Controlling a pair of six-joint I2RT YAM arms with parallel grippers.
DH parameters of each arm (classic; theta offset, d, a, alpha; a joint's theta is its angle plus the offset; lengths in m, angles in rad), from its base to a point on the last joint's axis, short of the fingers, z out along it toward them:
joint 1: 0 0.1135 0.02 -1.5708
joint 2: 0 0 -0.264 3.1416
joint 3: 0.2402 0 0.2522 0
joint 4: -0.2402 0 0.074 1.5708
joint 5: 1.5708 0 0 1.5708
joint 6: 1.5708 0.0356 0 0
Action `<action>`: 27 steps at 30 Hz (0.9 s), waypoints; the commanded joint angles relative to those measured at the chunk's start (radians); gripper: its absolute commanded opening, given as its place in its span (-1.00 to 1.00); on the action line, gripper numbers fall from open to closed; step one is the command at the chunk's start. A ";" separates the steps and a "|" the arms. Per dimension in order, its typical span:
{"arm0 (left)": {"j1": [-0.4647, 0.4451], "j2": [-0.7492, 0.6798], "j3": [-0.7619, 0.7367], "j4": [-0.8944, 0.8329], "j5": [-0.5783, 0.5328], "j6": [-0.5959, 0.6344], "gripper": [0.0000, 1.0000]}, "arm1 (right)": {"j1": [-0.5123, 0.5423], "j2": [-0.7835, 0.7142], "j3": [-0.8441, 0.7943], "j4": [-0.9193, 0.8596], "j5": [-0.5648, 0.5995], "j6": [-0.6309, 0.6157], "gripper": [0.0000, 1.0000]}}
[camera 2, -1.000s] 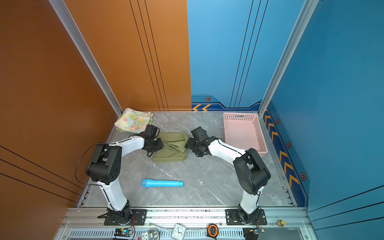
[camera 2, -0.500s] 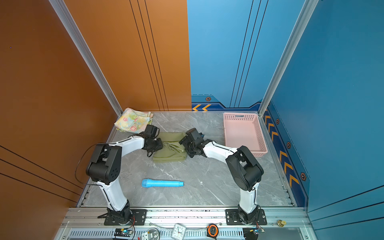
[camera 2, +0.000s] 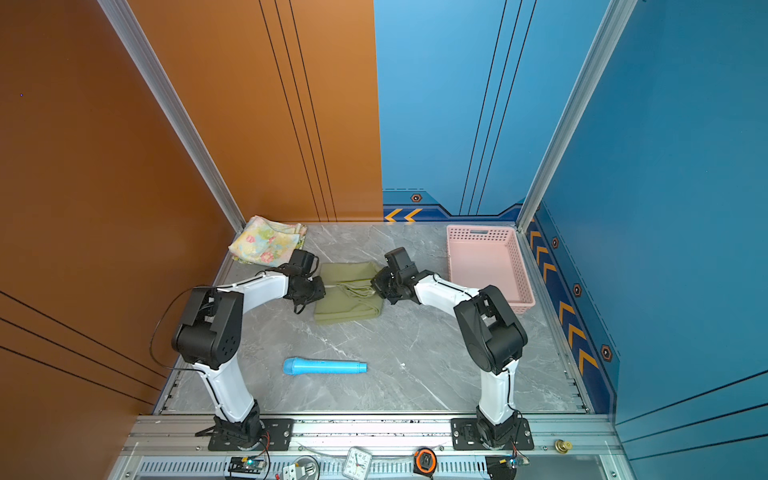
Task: Fold and stack the skirts
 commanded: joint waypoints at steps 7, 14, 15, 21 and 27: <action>0.002 0.076 -0.024 -0.106 0.021 0.007 -0.37 | -0.185 -0.097 0.122 -0.407 0.050 -0.500 0.67; -0.001 0.031 -0.003 -0.106 0.060 -0.019 -0.26 | -0.089 -0.128 0.169 -0.527 0.235 -0.525 0.74; -0.003 0.023 0.003 -0.106 0.070 -0.026 -0.19 | -0.072 -0.137 0.157 -0.521 0.264 -0.513 0.75; -0.059 0.005 0.043 -0.091 0.121 -0.084 0.21 | -0.029 -0.174 0.095 -0.450 0.297 -0.468 0.75; -0.088 0.064 0.105 -0.074 0.128 -0.103 0.23 | -0.019 -0.186 0.084 -0.443 0.296 -0.470 0.73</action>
